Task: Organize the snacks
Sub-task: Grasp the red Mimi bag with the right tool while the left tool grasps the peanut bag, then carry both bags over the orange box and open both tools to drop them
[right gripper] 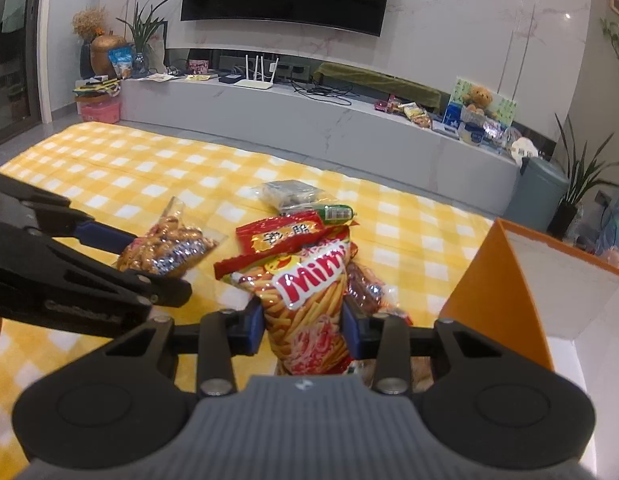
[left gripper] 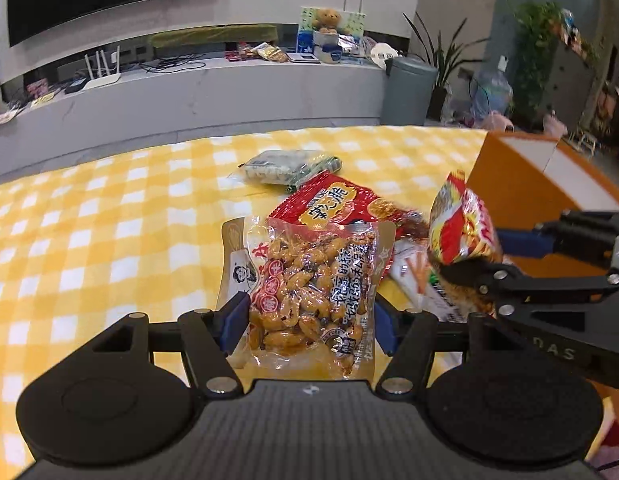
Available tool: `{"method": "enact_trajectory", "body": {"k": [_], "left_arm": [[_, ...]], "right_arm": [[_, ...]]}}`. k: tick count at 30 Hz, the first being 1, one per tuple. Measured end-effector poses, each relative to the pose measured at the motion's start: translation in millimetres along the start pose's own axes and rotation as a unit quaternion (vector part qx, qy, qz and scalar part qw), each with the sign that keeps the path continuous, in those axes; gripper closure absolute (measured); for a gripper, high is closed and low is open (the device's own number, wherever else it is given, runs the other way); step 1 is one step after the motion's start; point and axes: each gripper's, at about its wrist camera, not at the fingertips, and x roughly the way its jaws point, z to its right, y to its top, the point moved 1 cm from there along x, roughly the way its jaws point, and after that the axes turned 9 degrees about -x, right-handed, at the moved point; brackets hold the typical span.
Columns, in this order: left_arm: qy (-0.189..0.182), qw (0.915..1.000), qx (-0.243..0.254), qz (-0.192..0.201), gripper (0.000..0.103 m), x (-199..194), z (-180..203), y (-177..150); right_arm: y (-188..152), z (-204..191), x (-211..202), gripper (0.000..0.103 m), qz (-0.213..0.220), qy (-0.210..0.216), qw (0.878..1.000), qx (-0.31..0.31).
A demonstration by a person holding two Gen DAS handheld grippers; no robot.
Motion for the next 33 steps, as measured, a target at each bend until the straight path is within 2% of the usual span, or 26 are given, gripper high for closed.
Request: {"method": "enact_trajectory", "body": {"k": [9,12,16,24,28,33], "left_arm": [[0.0,0.9999,-0.017,0.004,0.031,-47,23,1],[-0.014,0.9994,-0.031,-0.008,0.031,-60,30,1],[-0.03,0.9989,-0.035,-0.004,0.031,-78,42,1],[-0.077,0.9969,-0.005,0.01,0.031,-97,85,16],[-0.095,0.9949,0.031,0.012,0.031,-95,115,26],[-0.13,0.9881,0.082,0.004,0.031,-89,154,39]], "right_arm": [[8,7,-45,0.066,-0.026,0.031,0.999,0.017],[12,12,-61,0.066,-0.034,0.05,0.998,0.025],[17,20,-87,0.066,-0.025,0.061,0.998,0.019],[24,54,-137,0.066,-0.013,0.068,0.997,0.018],[24,80,-156,0.066,-0.021,0.058,0.998,0.021],[21,110,-175,0.066,-0.041,0.038,0.998,0.012]]}}
